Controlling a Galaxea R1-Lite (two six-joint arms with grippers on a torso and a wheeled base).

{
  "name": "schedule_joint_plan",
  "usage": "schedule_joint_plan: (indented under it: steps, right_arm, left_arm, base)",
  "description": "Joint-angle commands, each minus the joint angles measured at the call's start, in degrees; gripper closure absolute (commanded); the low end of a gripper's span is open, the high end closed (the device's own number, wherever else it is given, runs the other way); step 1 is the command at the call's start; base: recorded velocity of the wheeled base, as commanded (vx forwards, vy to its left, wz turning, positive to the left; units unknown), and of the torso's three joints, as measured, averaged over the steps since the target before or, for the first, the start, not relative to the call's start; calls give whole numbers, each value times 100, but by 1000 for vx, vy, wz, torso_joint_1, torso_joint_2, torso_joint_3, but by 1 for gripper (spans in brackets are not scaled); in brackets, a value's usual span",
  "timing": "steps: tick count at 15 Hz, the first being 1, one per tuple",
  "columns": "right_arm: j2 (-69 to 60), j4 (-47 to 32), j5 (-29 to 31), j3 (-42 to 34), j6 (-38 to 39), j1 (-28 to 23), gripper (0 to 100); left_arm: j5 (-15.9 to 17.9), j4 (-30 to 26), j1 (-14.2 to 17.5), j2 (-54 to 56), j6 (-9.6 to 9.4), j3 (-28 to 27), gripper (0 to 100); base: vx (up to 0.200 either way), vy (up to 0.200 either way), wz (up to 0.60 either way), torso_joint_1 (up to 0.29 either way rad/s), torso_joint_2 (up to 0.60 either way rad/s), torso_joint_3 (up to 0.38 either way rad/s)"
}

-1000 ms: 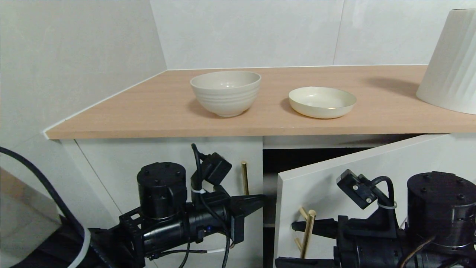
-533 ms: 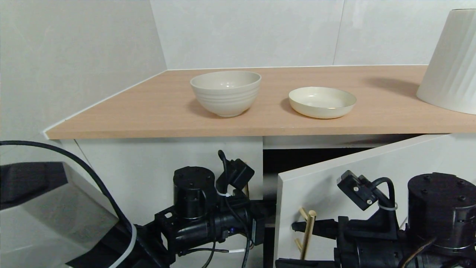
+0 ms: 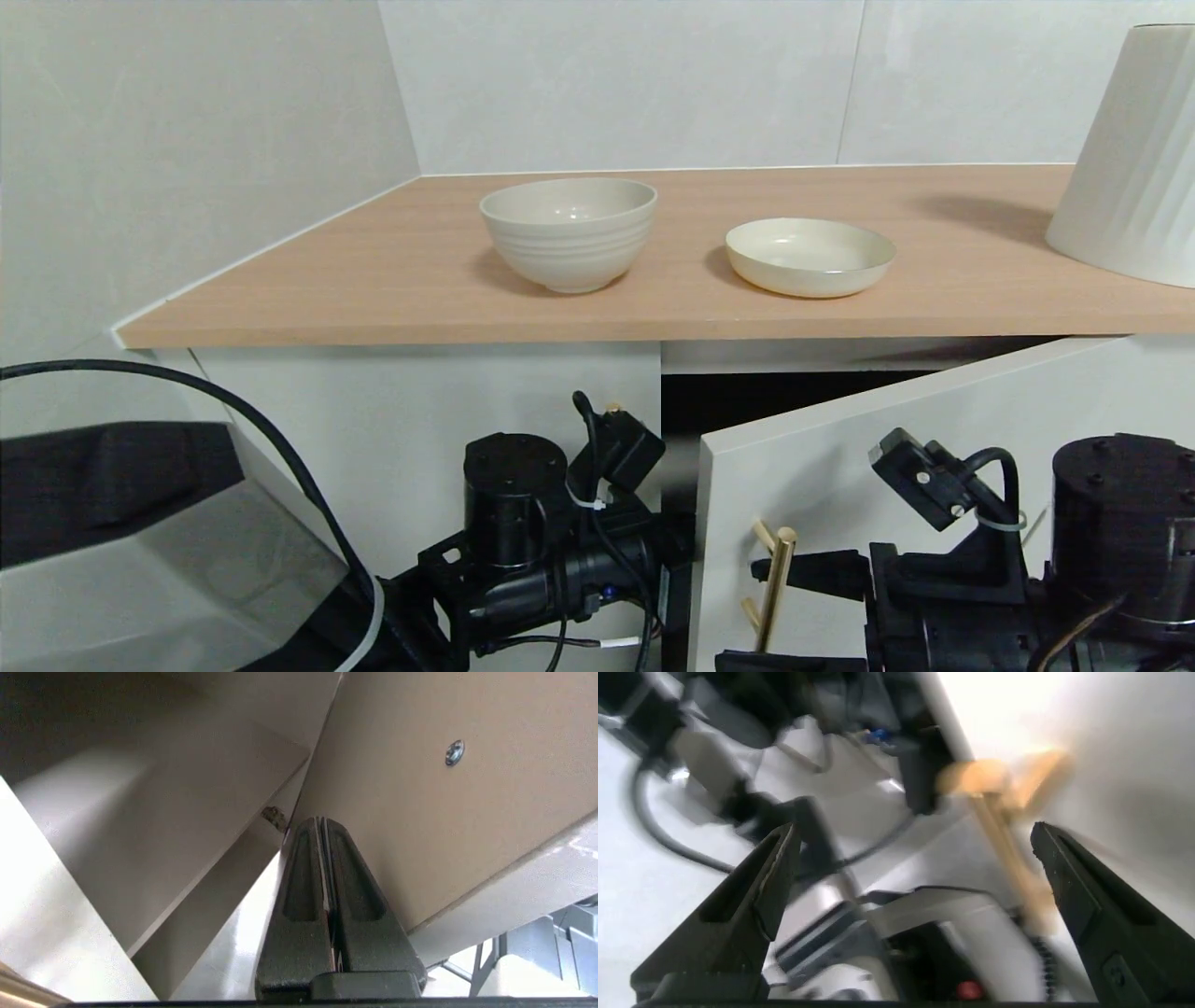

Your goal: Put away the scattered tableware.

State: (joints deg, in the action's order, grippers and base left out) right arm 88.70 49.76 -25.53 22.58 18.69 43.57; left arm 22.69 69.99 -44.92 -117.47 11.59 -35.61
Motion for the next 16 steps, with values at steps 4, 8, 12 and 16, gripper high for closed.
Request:
schedule_joint_plan:
  steps: [4, 8, 12, 16]
  right_arm:
    - [-362, 25, 48, -509, -225, -525, 0]
    - [-942, -2, 30, -904, -208, -516, 0]
    - [-1206, -10, 39, -1098, -208, -516, 0]
    - [-1399, -28, 39, -1150, -208, -516, 0]
  left_arm:
    - [25, -3, -87, 110, 10, 36, 100]
    - [-98, -3, -87, 180, 27, 45, 100]
    - [-115, -126, -104, 180, 36, -60, 100]
    - [-124, -380, -148, 172, 45, -280, 100]
  base:
    - [0, 0, 0, 0, 0, 0]
    - [0, 0, 0, 0, 0, 0]
    - [-100, 0, 0, 1, 2, 1]
    - [-200, 0, 0, 5, 1, 2]
